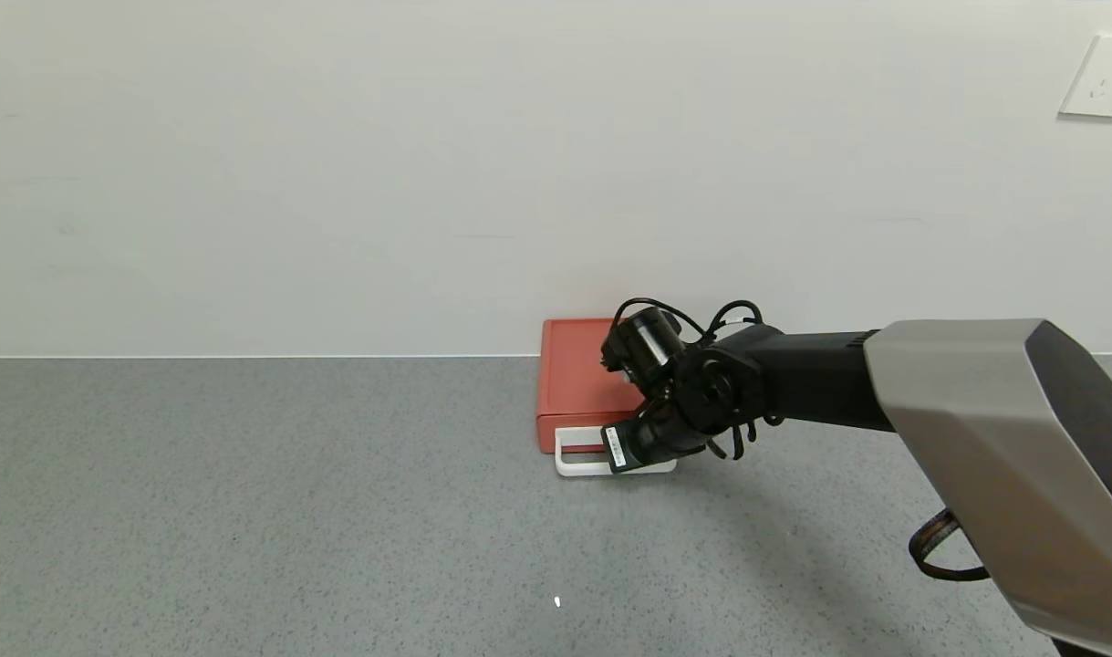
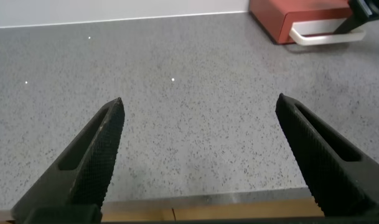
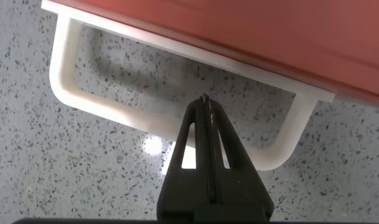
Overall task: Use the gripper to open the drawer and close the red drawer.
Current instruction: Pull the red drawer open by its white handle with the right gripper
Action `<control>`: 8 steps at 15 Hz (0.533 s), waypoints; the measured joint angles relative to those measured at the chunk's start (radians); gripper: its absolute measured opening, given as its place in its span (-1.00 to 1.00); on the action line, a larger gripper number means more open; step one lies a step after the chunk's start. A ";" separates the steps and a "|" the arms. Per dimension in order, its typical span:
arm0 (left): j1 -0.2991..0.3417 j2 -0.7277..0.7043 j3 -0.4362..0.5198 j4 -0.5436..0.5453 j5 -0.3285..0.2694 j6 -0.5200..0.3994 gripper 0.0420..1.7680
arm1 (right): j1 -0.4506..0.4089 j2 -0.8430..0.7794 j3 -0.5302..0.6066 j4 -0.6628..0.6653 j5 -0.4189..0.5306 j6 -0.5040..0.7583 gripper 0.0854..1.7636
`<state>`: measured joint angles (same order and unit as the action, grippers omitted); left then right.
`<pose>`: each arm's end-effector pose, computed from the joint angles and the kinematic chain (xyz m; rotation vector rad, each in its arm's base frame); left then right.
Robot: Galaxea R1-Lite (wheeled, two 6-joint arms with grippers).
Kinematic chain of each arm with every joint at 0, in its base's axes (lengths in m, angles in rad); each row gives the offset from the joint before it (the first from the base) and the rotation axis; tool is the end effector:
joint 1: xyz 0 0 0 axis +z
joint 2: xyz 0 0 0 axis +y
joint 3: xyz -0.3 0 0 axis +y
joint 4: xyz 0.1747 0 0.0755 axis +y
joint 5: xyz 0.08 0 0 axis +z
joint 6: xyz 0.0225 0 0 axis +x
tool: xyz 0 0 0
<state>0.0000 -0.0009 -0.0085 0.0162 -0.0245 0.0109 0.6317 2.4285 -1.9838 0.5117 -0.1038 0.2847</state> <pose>-0.0235 -0.0006 0.0762 0.0108 0.0067 -0.0245 0.3856 0.2793 0.1056 -0.0882 0.9571 0.3519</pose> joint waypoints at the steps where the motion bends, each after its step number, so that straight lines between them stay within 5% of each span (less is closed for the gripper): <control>1: 0.000 0.000 0.003 -0.013 0.000 0.000 0.98 | 0.002 0.000 0.000 0.017 0.006 0.000 -0.96; 8: 0.000 0.000 0.007 -0.016 0.000 0.000 0.98 | 0.013 -0.015 0.002 0.128 0.048 0.031 -0.96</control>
<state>0.0000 -0.0009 -0.0017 0.0000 -0.0240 0.0104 0.6447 2.4136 -1.9819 0.6394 -0.0557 0.3155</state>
